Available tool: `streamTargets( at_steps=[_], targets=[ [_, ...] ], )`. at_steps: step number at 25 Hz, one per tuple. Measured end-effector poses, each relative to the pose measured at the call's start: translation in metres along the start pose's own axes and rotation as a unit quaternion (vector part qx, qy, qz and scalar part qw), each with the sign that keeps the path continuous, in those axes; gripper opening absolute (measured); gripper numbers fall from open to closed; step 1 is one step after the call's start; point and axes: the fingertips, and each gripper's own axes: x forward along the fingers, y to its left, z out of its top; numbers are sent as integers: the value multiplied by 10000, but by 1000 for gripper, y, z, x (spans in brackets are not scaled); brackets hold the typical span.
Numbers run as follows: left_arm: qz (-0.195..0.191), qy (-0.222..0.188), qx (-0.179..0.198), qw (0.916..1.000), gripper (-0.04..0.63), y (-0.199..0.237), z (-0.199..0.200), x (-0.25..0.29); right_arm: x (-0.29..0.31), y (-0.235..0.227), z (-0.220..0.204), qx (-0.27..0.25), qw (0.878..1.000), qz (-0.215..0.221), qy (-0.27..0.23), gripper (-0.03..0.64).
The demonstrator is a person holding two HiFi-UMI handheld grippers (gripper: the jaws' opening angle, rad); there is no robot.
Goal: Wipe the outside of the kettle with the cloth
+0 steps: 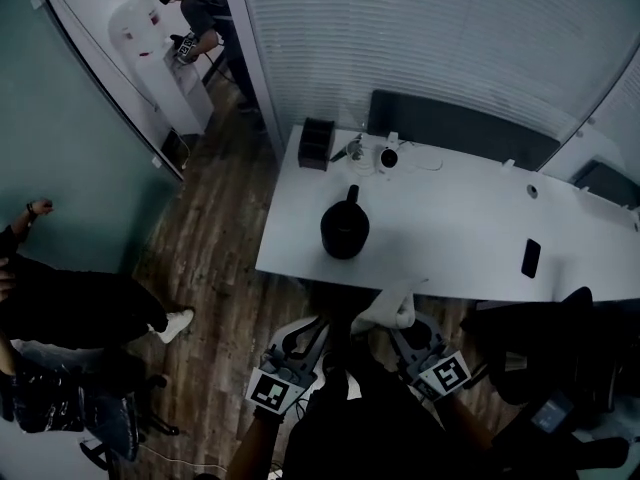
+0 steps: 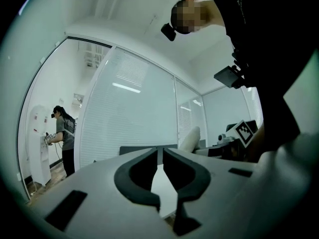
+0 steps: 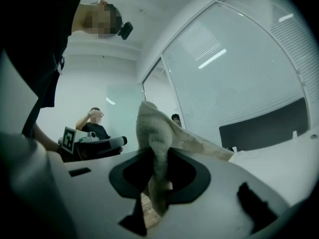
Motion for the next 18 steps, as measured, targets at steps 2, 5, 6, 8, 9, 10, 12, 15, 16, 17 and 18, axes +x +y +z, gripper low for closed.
streamTargets(
  at_steps=[2,5,6,8,9,10,12,15,16,17,18],
  targets=[
    [40,-28,-46,10000,28,-13,1,-6,-10,15,-2,-253,9996,69,123,75],
    [56,53,-21,10000,7,-35,1,-16,-27,32,-4,-451,9986,184,207,75],
    [76,83,6,9999,6,-40,0,-17,-31,34,-6,-480,9983,224,226,75],
    [172,76,57,9998,6,-49,1,-15,-34,33,-10,-536,9977,327,252,75],
    [248,34,70,9997,6,-53,2,-13,-36,33,-11,-558,9974,388,249,75],
    [326,3,61,9994,6,-58,1,-11,-38,33,-11,-582,9970,457,240,75],
    [413,64,43,9991,5,-68,-7,-7,-41,31,-13,-676,9957,586,245,75],
    [456,104,20,9989,5,-78,-16,4,-44,27,-11,-797,9941,701,223,75],
    [470,93,2,9989,5,-81,-16,6,-45,27,-9,-836,9936,733,198,75],
    [481,74,-7,9988,5,-83,-15,8,-46,27,-6,-878,9931,759,161,75],
    [482,54,-5,9988,5,-85,-14,10,-47,27,-3,-913,9928,771,127,75]
  ],
)
